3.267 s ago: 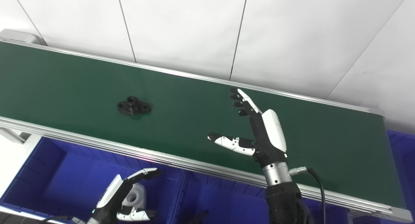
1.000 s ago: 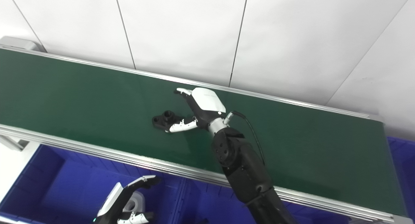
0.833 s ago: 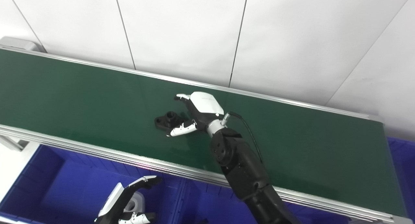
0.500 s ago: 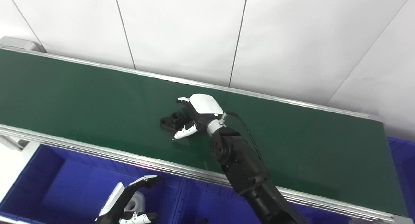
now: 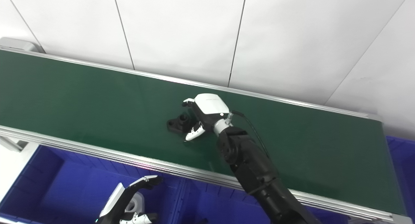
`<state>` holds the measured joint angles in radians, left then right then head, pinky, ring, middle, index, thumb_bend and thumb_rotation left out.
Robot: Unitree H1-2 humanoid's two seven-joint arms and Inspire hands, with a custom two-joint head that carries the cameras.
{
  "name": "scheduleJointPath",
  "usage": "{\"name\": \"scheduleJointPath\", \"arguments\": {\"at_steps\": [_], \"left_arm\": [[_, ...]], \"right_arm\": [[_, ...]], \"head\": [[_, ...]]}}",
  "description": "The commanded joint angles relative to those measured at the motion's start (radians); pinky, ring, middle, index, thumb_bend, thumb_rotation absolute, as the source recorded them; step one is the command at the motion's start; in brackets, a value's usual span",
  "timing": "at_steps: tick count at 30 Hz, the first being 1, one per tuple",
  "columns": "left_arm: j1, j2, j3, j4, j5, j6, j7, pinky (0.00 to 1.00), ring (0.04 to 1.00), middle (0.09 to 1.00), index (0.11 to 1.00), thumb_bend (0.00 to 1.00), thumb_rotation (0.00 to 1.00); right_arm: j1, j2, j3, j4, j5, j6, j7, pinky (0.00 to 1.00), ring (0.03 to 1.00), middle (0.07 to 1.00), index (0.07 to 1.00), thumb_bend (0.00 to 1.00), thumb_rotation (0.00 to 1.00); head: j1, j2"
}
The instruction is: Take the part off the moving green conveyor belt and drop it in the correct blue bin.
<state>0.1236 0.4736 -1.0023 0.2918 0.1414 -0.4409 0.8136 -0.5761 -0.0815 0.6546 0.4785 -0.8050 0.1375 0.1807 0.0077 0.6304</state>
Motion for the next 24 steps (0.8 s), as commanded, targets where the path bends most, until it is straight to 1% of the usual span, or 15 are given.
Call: {"name": "scheduleJointPath", "arguments": {"at_steps": [1, 3, 9, 10, 11, 13, 16, 21, 24], "left_arm": [[-0.006, 0.006, 0.004, -0.023, 0.018, -0.029, 0.027, 0.71, 0.758, 0.789, 0.766, 0.83, 0.76], [-0.009, 0.003, -0.002, -0.021, 0.023, -0.029, 0.039, 0.71, 0.757, 0.789, 0.767, 0.82, 0.76], [-0.005, -0.002, 0.0, -0.035, 0.018, -0.029, 0.036, 0.72, 0.762, 0.79, 0.77, 0.82, 0.77], [-0.005, -0.002, -0.001, -0.036, 0.021, -0.029, 0.036, 0.72, 0.762, 0.792, 0.771, 0.81, 0.77], [-0.006, -0.001, -0.005, -0.037, 0.025, -0.029, 0.041, 0.72, 0.761, 0.792, 0.773, 0.81, 0.77], [-0.009, 0.001, -0.013, -0.039, 0.032, -0.029, 0.052, 0.72, 0.762, 0.794, 0.775, 0.79, 0.77], [-0.008, -0.002, -0.019, -0.044, 0.032, -0.029, 0.064, 0.72, 0.76, 0.796, 0.775, 0.78, 0.77], [-0.008, -0.004, -0.034, -0.049, 0.04, -0.029, 0.088, 0.73, 0.766, 0.798, 0.78, 0.79, 0.78], [-0.012, -0.004, -0.049, -0.048, 0.049, -0.029, 0.112, 0.74, 0.769, 0.799, 0.784, 0.79, 0.8]], "right_arm": [[-0.007, 0.004, 0.014, -0.026, 0.021, -0.014, 0.07, 0.54, 0.638, 0.712, 0.731, 0.78, 0.08], [-0.007, -0.003, 0.017, -0.036, 0.02, -0.014, 0.088, 0.47, 0.559, 0.637, 0.706, 0.78, 0.03], [0.0, -0.035, 0.033, -0.078, 0.028, -0.023, 0.168, 0.42, 0.495, 0.568, 0.703, 0.79, 0.02], [0.002, -0.039, 0.035, -0.083, 0.03, -0.022, 0.179, 0.41, 0.479, 0.52, 0.702, 0.66, 0.01], [0.004, -0.042, 0.036, -0.09, 0.032, -0.02, 0.191, 0.39, 0.466, 0.5, 0.702, 0.6, 0.0], [0.006, -0.048, 0.039, -0.101, 0.035, -0.014, 0.217, 0.39, 0.464, 0.491, 0.702, 0.58, 0.0], [0.013, -0.053, 0.043, -0.117, 0.036, -0.002, 0.251, 0.42, 0.5, 0.489, 0.702, 0.57, 0.0], [0.036, -0.065, 0.054, -0.156, 0.018, 0.005, 0.274, 0.42, 0.507, 0.489, 0.686, 0.56, 0.0], [0.05, -0.068, 0.06, -0.187, -0.005, 0.029, 0.28, 0.43, 0.518, 0.491, 0.665, 0.55, 0.0]], "head": [[0.002, 0.0], [0.0, 0.004], [0.003, 0.023], [0.003, 0.023], [0.004, 0.025], [0.004, 0.028], [0.005, 0.034], [0.01, 0.049], [0.009, 0.055]]}}
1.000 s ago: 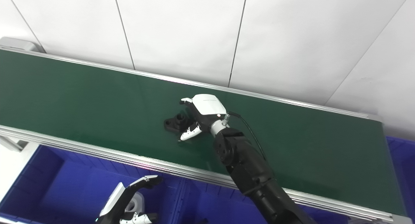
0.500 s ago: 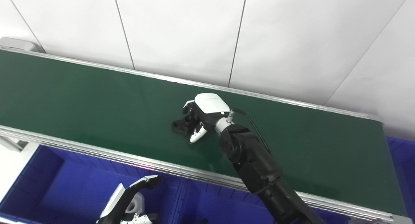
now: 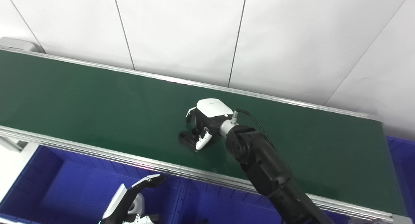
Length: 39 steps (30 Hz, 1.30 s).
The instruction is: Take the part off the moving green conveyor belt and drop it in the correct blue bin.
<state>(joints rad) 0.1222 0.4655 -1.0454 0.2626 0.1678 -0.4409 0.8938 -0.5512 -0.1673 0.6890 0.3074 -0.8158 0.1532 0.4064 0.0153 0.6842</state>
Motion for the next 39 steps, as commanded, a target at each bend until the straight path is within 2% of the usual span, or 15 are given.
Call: {"name": "scheduleJointPath", "arguments": {"at_steps": [1, 2, 4, 6, 11, 15, 18, 23, 24, 25, 27, 32, 35, 39], "left_arm": [[-0.012, 0.005, -0.011, -0.019, 0.025, -0.029, 0.038, 0.74, 0.771, 0.801, 0.786, 0.79, 0.8], [-0.013, 0.006, -0.014, -0.02, 0.026, -0.029, 0.041, 0.74, 0.771, 0.802, 0.786, 0.79, 0.81], [-0.016, 0.009, -0.022, -0.022, 0.026, -0.029, 0.047, 0.75, 0.776, 0.804, 0.79, 0.79, 0.82], [-0.02, 0.013, -0.031, -0.022, 0.03, -0.029, 0.056, 0.75, 0.777, 0.806, 0.794, 0.79, 0.83], [-0.028, 0.018, -0.051, -0.02, 0.041, -0.029, 0.088, 0.75, 0.774, 0.807, 0.795, 0.77, 0.83], [-0.028, 0.021, -0.059, -0.024, 0.038, -0.029, 0.099, 0.76, 0.777, 0.809, 0.797, 0.77, 0.83], [-0.029, 0.024, -0.065, -0.025, 0.037, -0.029, 0.105, 0.76, 0.782, 0.811, 0.798, 0.77, 0.83], [-0.032, 0.031, -0.078, -0.034, 0.042, -0.029, 0.122, 0.76, 0.785, 0.81, 0.8, 0.76, 0.83], [-0.03, 0.032, -0.076, -0.037, 0.04, -0.029, 0.122, 0.76, 0.785, 0.81, 0.799, 0.76, 0.82], [-0.027, 0.034, -0.075, -0.04, 0.04, -0.029, 0.122, 0.76, 0.784, 0.808, 0.797, 0.76, 0.83], [-0.024, 0.038, -0.075, -0.048, 0.041, -0.029, 0.121, 0.76, 0.784, 0.807, 0.796, 0.76, 0.83], [-0.008, 0.047, -0.059, -0.078, 0.034, -0.029, 0.112, 0.76, 0.783, 0.807, 0.793, 0.78, 0.83], [0.004, 0.056, -0.048, -0.1, 0.038, -0.029, 0.105, 0.76, 0.782, 0.809, 0.796, 0.79, 0.85], [0.023, 0.068, -0.026, -0.134, 0.028, -0.029, 0.083, 0.77, 0.787, 0.809, 0.796, 0.8, 0.86]], "right_arm": [[0.029, 0.017, 0.025, -0.021, 0.001, 0.017, 0.053, 0.43, 0.523, 0.491, 0.649, 0.55, 0.0], [0.034, 0.017, 0.025, -0.025, -0.01, 0.01, 0.033, 0.43, 0.524, 0.492, 0.643, 0.55, 0.0], [0.044, 0.018, 0.021, -0.027, -0.024, -0.007, -0.008, 0.39, 0.428, 0.501, 0.559, 0.52, 0.0], [0.054, 0.022, 0.01, -0.031, -0.027, -0.02, -0.046, 0.34, 0.383, 0.481, 0.547, 0.51, 0.0], [0.064, 0.023, -0.004, -0.055, -0.021, -0.028, -0.08, 0.32, 0.37, 0.468, 0.546, 0.51, 0.0], [0.082, 0.024, -0.036, -0.11, 0.01, -0.018, -0.088, 0.33, 0.374, 0.477, 0.546, 0.51, 0.0], [0.101, 0.014, -0.056, -0.187, 0.016, -0.006, -0.08, 0.32, 0.372, 0.469, 0.547, 0.51, 0.0], [0.142, 0.003, -0.094, -0.309, 0.028, -0.002, -0.08, 0.38, 0.391, 0.446, 0.539, 0.52, 0.0], [0.158, 0.0, -0.107, -0.342, 0.036, -0.003, -0.085, 0.37, 0.391, 0.442, 0.538, 0.52, 0.0], [0.171, -0.002, -0.118, -0.37, 0.039, -0.002, -0.087, 0.26, 0.397, 0.482, 0.503, 0.52, 0.0], [0.2, -0.008, -0.138, -0.437, 0.038, 0.013, -0.074, 0.22, 0.398, 0.495, 0.491, 0.52, 0.0], [0.285, -0.018, -0.191, -0.61, 0.028, 0.066, -0.029, 0.26, 0.407, 0.496, 0.485, 0.52, 0.0], [0.359, -0.027, -0.227, -0.7, 0.026, 0.068, -0.022, 0.2, 0.412, 0.496, 0.485, 0.52, 0.0], [0.463, -0.031, -0.278, -0.801, 0.076, 0.101, 0.012, 0.18, 0.408, 0.496, 0.485, 0.52, 0.0]], "head": [[0.001, 0.001], [0.0, 0.002], [0.0, 0.005], [0.0, 0.005], [-0.001, 0.009], [-0.004, 0.012], [-0.009, 0.016], [-0.019, 0.03], [-0.019, 0.029], [-0.022, 0.035], [-0.027, 0.042], [-0.047, 0.072], [-0.067, 0.094], [-0.087, 0.122]]}}
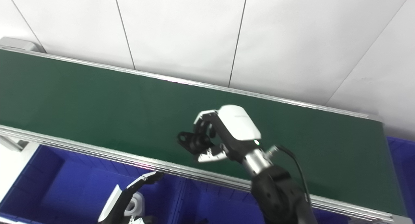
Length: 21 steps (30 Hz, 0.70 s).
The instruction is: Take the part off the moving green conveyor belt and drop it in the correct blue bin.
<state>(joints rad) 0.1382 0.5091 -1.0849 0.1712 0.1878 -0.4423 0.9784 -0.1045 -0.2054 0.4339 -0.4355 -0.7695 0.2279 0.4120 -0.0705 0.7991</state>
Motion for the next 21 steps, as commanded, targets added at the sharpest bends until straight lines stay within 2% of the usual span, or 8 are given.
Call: {"name": "scheduleJointPath", "arguments": {"at_steps": [1, 2, 3, 6, 7, 10, 16, 21], "left_arm": [[0.013, 0.027, 0.021, -0.053, 0.005, -0.028, -0.008, 0.76, 0.785, 0.807, 0.794, 0.8, 0.85], [0.018, 0.028, 0.029, -0.059, 0.003, -0.028, -0.014, 0.76, 0.783, 0.805, 0.793, 0.8, 0.85], [0.024, 0.031, 0.038, -0.07, 0.0, -0.028, -0.021, 0.75, 0.781, 0.803, 0.791, 0.81, 0.85], [0.039, 0.039, 0.067, -0.101, -0.013, -0.028, -0.056, 0.74, 0.781, 0.807, 0.797, 0.81, 0.85], [0.045, 0.042, 0.083, -0.117, -0.028, -0.028, -0.076, 0.74, 0.781, 0.807, 0.797, 0.81, 0.85], [0.077, 0.044, 0.151, -0.165, -0.078, -0.028, -0.16, 0.74, 0.778, 0.808, 0.793, 0.81, 0.83], [0.158, 0.007, 0.343, -0.223, -0.17, -0.028, -0.391, 0.74, 0.782, 0.806, 0.787, 0.79, 0.77], [0.19, -0.053, 0.527, -0.23, -0.228, -0.028, -0.617, 0.74, 0.782, 0.806, 0.803, 0.77, 0.77]], "right_arm": [[0.047, 0.011, -0.038, -0.084, 0.048, 0.043, 0.013, 0.18, 0.408, 0.495, 0.485, 0.52, 0.0], [0.076, 0.013, -0.051, -0.105, 0.064, 0.059, 0.019, 0.17, 0.41, 0.494, 0.485, 0.52, 0.0], [0.105, 0.013, -0.06, -0.127, 0.07, 0.072, 0.025, 0.16, 0.409, 0.494, 0.485, 0.52, 0.0], [0.173, 0.007, -0.076, -0.166, 0.087, 0.078, 0.025, 0.15, 0.398, 0.493, 0.485, 0.52, 0.0], [0.212, 0.004, -0.078, -0.178, 0.081, 0.079, 0.022, 0.15, 0.398, 0.493, 0.485, 0.52, 0.0], [0.321, -0.002, -0.083, -0.191, 0.074, 0.067, 0.0, 0.15, 0.394, 0.491, 0.485, 0.52, 0.0], [0.449, 0.001, -0.103, -0.132, 0.098, 0.011, -0.079, 0.18, 0.406, 0.497, 0.486, 0.52, 0.0], [0.481, -0.006, -0.099, -0.05, 0.079, -0.029, -0.152, 0.18, 0.392, 0.497, 0.486, 0.52, 0.0]], "head": [[-0.015, 0.031], [-0.015, 0.031], [-0.029, 0.049], [-0.051, 0.072], [-0.076, 0.09], [-0.114, 0.109], [-0.169, 0.145], [-0.208, 0.169]]}}
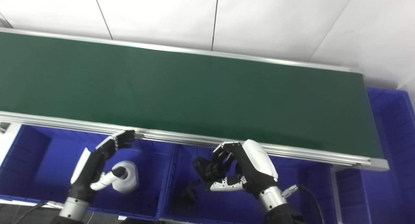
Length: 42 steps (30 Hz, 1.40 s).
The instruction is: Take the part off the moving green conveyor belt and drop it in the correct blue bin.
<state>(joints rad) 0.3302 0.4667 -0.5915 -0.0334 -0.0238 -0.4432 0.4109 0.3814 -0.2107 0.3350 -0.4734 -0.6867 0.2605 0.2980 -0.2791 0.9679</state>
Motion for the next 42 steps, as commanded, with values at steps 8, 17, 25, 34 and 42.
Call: {"name": "scheduleJointPath", "arguments": {"at_steps": [8, 17, 25, 34, 42], "left_arm": [[0.042, -0.194, 0.347, 0.012, -0.168, -0.027, -0.487, 0.71, 0.768, 0.801, 0.804, 0.77, 0.75], [0.057, -0.361, 0.601, 0.042, -0.193, -0.027, -0.832, 0.71, 0.764, 0.802, 0.804, 0.76, 0.75], [0.07, -0.454, 0.724, 0.034, -0.147, -0.027, -0.95, 0.7, 0.756, 0.793, 0.8, 0.74, 0.78], [0.083, -0.506, 0.811, 0.005, -0.122, -0.027, -1.031, 0.69, 0.74, 0.775, 0.774, 0.8, 0.77], [0.096, -0.489, 0.814, -0.031, -0.057, -0.027, -1.029, 0.72, 0.757, 0.79, 0.779, 0.79, 0.78]], "right_arm": [[-0.028, 0.025, 0.018, 0.232, -0.062, -0.082, -0.192, 0.16, 0.407, 0.498, 0.487, 0.52, 0.0], [-0.102, -0.01, 0.105, 0.303, -0.23, 0.038, -0.077, 0.32, 0.442, 0.498, 0.493, 0.52, 0.0], [-0.111, -0.069, 0.175, 0.186, -0.288, 0.102, 0.152, 0.96, 0.895, 0.877, 0.86, 0.62, 0.86], [0.111, 0.009, 0.106, 0.012, -0.155, -0.053, -0.146, 1.0, 0.966, 0.944, 0.905, 0.72, 0.73], [0.263, 0.084, 0.12, -0.025, 0.139, -0.263, -0.274, 0.78, 0.869, 0.924, 0.946, 0.74, 0.65]], "head": [[-0.005, 0.006], [-0.012, 0.004], [-0.004, 0.005], [0.0, 0.018], [-0.004, 0.021]]}}
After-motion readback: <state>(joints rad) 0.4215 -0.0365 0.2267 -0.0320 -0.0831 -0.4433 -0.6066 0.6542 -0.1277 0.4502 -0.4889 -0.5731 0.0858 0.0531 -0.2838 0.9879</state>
